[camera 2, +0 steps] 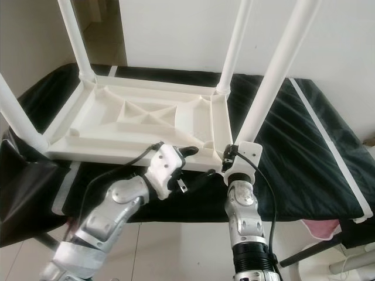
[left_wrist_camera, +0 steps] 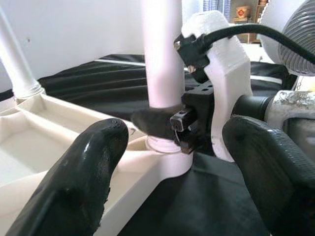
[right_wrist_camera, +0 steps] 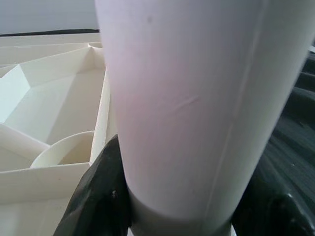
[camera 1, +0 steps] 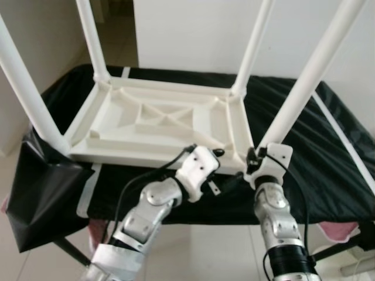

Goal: Building children table

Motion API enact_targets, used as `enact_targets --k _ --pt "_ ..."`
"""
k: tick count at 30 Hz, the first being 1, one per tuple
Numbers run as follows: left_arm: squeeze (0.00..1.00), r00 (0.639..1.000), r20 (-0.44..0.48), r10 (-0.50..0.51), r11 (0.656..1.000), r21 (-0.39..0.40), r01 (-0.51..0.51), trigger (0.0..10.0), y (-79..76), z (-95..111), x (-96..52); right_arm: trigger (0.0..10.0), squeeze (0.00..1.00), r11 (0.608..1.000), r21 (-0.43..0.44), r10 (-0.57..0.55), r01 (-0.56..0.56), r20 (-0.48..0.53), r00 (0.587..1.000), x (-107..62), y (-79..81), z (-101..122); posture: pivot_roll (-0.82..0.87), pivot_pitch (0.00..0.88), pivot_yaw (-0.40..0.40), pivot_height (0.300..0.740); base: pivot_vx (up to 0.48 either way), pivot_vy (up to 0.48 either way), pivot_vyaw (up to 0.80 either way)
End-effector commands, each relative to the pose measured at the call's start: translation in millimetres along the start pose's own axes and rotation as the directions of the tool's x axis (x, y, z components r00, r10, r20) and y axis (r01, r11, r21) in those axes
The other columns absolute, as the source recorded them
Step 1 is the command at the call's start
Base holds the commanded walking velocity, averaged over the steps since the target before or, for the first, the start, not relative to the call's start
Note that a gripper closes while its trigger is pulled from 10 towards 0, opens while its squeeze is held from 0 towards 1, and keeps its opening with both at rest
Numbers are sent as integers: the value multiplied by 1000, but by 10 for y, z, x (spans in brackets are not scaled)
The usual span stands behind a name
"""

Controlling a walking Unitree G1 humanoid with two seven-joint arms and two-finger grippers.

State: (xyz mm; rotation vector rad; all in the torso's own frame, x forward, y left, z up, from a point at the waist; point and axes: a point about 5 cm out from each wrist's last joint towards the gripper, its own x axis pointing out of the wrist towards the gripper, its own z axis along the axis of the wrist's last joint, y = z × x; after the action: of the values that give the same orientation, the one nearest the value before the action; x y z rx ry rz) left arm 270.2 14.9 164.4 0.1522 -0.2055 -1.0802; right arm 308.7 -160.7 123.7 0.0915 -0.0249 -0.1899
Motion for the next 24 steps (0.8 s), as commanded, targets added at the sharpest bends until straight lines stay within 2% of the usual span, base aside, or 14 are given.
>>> enact_targets --k 1,3,4,5,6,13,14,15,16,20,21,24 --pt "0 1000 -14 24 1000 0 -24 10000 13 -13 18 10000 0 1000 -2 -8 8 -77 997 -53 -44 -158 -64 12 -49 740 0 0 0" --pt "0 1000 -14 23 1000 -3 -23 10000 18 -15 10 10000 0 1000 -4 -7 7 -77 997 -54 -38 -159 -62 19 -49 740 0 0 0" --pt "0 1000 -16 20 1000 -4 -20 10000 11 -18 3 10000 592 1000 0 8 -8 -73 997 -58 -31 -152 -59 20 -50 740 0 0 0" --pt "0 1000 -16 20 1000 -4 -20 10000 11 -18 3 10000 592 1000 0 8 -8 -73 997 -58 -31 -152 -59 20 -50 740 0 0 0" --pt "0 1000 -12 16 1000 -11 -16 10000 2 -10 -3 10000 1000 999 12 31 -30 -65 997 -64 -12 -135 -53 19 -57 740 0 0 0" --pt "0 1000 -1 23 999 -33 -23 10000 -5 3 0 10000 1000 997 14 80 -80 -41 996 -60 4 -86 -53 18 -62 740 0 0 0" --pt "0 1000 5 23 999 -34 -23 10000 -14 21 12 10000 1000 993 10 115 -115 -33 993 -57 -10 -53 -49 26 -62 740 0 0 0" --pt "0 1000 6 23 999 -33 -23 10000 -12 30 10 10000 333 989 0 150 -150 -24 988 -52 -22 -24 -46 31 -60 740 0 0 0" --pt "0 1000 7 24 999 -32 -24 10000 -5 36 6 10000 0 984 -6 176 -176 -21 984 -46 -29 -5 -45 32 -59 740 0 0 0" --pt "0 1000 4 28 999 -29 -28 10000 16 30 -15 10000 0 976 -25 217 -217 -21 976 -36 -50 20 -43 36 -58 740 0 0 0" --pt "0 1000 -9 23 999 -23 -23 10000 23 4 -36 10000 0 960 -57 275 -276 -22 961 -19 -72 58 -42 34 -59 740 0 0 0" --pt "0 1000 -19 4 999 -33 -4 10000 18 -11 -55 10000 0 937 -101 333 -334 -26 942 -3 -86 100 -41 33 -59 740 0 0 0"
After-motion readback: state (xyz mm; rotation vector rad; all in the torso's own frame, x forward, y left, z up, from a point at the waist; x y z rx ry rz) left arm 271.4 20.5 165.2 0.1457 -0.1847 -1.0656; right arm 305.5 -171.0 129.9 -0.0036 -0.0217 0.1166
